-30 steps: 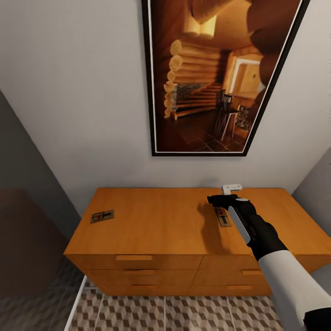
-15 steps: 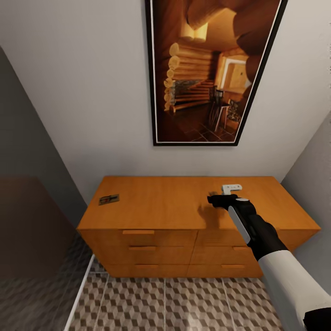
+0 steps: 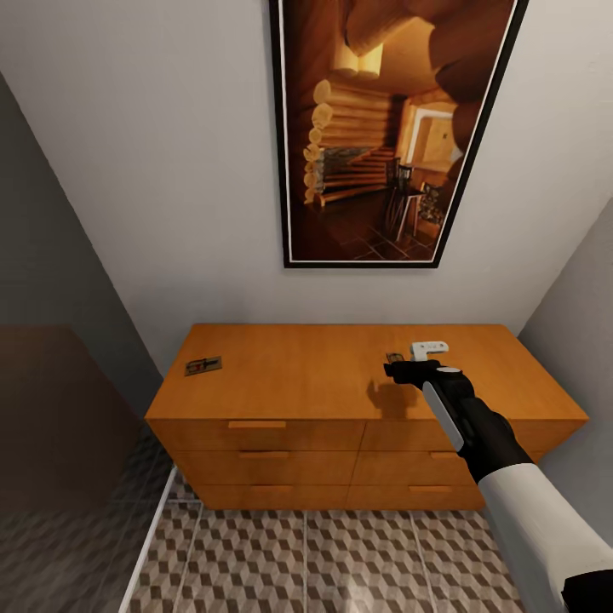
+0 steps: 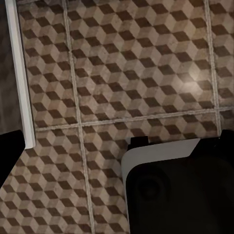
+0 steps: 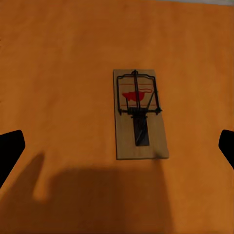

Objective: Take the four mousetraps from the cabinet in the bathroom and place them on the bathroom floor. Make sure all four end up on the same floor surface, and ensure that at least two of them are either under or directly next to the same bathroom sink.

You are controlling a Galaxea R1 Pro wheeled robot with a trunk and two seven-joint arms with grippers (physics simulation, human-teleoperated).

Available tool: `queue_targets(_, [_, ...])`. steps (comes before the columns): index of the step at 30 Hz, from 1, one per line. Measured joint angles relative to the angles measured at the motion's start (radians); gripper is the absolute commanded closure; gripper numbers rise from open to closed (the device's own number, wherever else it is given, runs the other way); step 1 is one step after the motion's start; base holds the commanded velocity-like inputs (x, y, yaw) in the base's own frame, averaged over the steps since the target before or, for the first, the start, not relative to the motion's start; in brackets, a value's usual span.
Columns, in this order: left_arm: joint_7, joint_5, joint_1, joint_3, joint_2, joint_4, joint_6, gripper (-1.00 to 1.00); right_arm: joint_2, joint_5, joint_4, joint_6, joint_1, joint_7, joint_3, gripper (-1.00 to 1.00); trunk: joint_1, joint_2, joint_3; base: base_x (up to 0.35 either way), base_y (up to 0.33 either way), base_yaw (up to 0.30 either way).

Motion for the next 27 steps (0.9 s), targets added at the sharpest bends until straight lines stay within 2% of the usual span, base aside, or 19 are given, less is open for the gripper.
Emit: queue_targets(27, [0.000,0.000,0.000,0.000,0.000,0.001,0.000,-1.00,-0.006,0.000,0.003,0.000,0.000,0.001,-0.007,-1.00,0.000,0.000,0.000,0.000,0.000,0.000])
